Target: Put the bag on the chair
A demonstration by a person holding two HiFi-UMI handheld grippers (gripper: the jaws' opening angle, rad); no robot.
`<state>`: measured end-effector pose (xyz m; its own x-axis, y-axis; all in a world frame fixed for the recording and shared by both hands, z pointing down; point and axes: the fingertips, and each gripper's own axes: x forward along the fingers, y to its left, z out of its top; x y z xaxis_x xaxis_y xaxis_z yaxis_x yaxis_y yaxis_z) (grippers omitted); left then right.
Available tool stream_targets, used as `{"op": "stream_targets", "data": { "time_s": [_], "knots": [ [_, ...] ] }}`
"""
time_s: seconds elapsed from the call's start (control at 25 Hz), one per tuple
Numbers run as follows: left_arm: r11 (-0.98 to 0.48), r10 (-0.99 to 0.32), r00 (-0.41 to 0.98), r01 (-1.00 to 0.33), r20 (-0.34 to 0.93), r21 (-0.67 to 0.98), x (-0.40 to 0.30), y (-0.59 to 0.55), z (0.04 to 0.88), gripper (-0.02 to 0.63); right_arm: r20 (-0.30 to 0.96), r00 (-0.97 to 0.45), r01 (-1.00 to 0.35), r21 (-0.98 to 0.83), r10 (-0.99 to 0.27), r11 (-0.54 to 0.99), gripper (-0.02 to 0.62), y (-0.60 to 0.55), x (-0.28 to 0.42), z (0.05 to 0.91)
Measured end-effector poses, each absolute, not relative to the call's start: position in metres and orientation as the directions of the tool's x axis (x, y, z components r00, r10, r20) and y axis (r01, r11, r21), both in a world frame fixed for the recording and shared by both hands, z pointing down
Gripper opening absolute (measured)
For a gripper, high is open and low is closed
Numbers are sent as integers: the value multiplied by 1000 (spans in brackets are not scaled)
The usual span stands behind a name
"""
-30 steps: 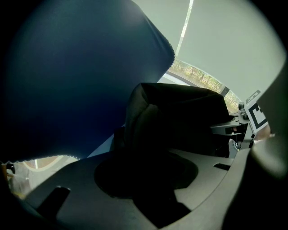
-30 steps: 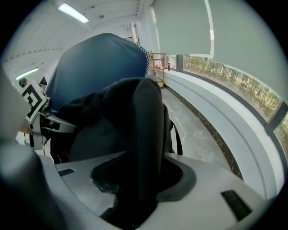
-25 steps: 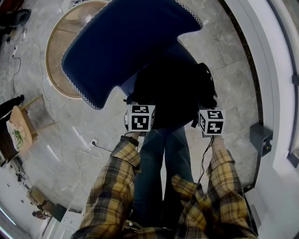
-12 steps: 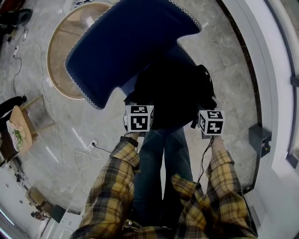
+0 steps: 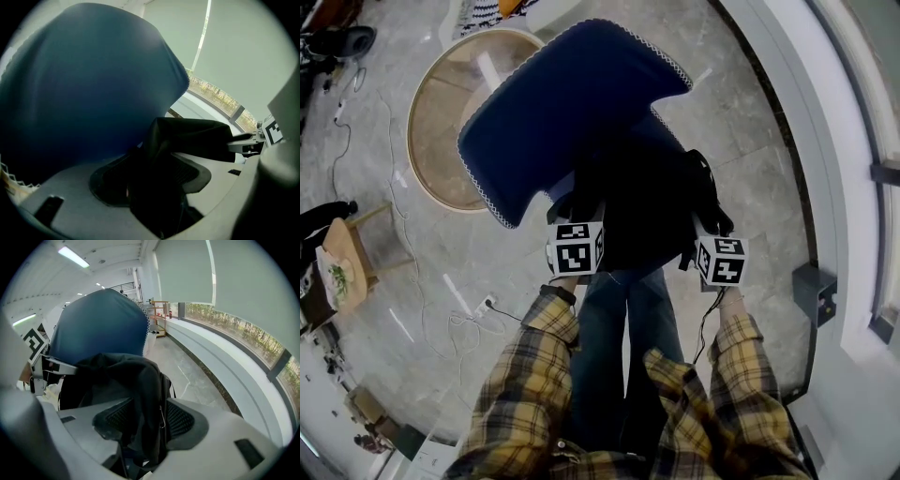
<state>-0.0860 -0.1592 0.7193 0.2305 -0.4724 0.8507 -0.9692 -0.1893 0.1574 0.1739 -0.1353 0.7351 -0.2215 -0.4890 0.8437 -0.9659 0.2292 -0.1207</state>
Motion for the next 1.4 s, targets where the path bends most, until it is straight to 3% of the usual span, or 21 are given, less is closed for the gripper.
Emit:
{"op": "stream_targets", "data": {
  "time_s": [0.56, 1.12, 1.4],
  "knots": [
    [-213, -543, 291, -955, 788, 206, -68, -186, 615, 264, 782, -277, -956, -165, -559, 242, 209, -156, 164, 632],
    [-229, -697, 407, -907, 590, 354, -41, -228, 467, 224, 582, -392, -920, -251, -713, 301, 219, -188, 137, 477],
    [-259, -749, 474, -853, 464, 453, -23, -225, 390, 195, 439, -453, -887, -312, -776, 341, 184, -177, 132, 388]
  ]
}}
